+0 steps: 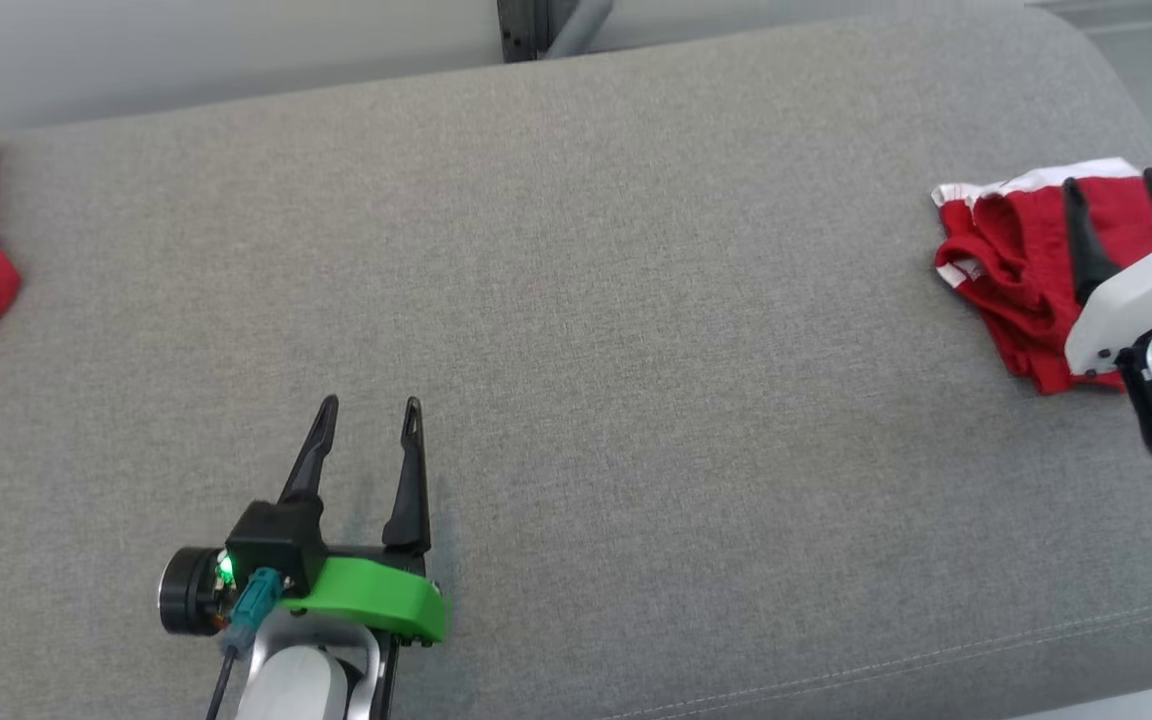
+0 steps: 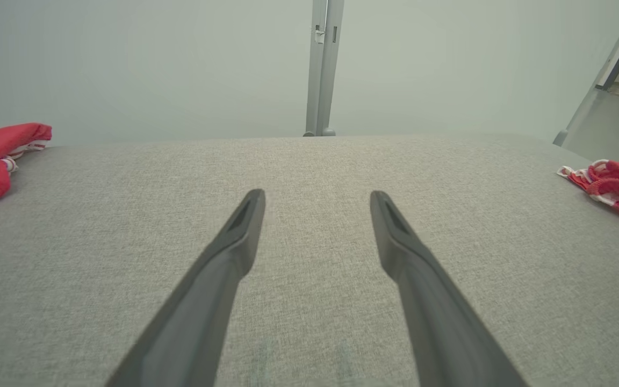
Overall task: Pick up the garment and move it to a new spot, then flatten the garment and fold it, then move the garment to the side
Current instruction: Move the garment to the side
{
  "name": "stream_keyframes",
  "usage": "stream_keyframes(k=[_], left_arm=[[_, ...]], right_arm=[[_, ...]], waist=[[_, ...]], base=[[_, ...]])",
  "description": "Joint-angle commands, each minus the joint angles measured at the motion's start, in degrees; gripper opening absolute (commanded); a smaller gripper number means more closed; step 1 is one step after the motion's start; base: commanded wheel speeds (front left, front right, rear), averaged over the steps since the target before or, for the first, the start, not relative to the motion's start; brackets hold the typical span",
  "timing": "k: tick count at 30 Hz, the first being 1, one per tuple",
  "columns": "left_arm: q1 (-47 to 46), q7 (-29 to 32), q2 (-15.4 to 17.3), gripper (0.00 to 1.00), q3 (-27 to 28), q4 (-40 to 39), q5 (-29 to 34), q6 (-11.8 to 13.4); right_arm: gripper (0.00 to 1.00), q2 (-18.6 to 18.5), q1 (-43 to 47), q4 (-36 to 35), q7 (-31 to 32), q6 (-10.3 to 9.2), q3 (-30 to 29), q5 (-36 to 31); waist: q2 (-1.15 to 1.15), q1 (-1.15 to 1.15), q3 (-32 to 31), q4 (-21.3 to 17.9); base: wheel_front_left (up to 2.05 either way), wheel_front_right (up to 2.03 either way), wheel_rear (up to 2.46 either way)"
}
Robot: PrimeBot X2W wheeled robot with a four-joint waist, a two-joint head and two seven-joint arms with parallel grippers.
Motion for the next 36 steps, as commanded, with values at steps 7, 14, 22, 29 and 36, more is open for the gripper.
stream_keyframes(k=[7, 14, 22, 29, 36], left_arm=[[6.12, -0.18, 0.25, 1.0, 3.22, 1.38, -1.25, 1.39], [9.78, -0.17, 0.24, 1.0, 6.63, 0.84, -0.35, 1.56], [12.28, -0.17, 0.24, 1.0, 7.89, 0.45, -0.3, 0.79], [13.67, -0.17, 0.24, 1.0, 8.19, 0.26, -0.88, 1.09], [13.29, -0.17, 0.24, 1.0, 8.21, 0.91, -1.09, 1.1]], right_arm=[[1.0, 5.25, 13.6, -13.78, -0.38, -0.1, -6.47, -5.5], [1.0, 12.83, 26.09, -25.64, -0.4, -0.1, -15.09, -11.98], [1.0, 20.64, 36.72, -36.2, -0.4, -0.1, -20.32, -17.05], [1.0, 24.2, 45.13, -42.57, -0.4, -0.1, -21.73, -20.01], [1.0, 24.68, 49.08, -45.89, 0.1, -0.1, -21.34, -19.21]], waist=[[0.0, 0.0, -11.95, 1.83], [0.0, 0.0, -14.32, 4.09], [0.0, 0.0, -15.17, 6.26], [0.0, 0.0, -15.42, 6.99], [0.0, 0.0, -15.3, 6.66]], base=[[0.0, 0.0, 0.0], [0.0, 0.0, 0.0], [0.0, 0.0, 0.0], [0.0, 0.0, 0.0], [0.0, 0.0, 0.0]])
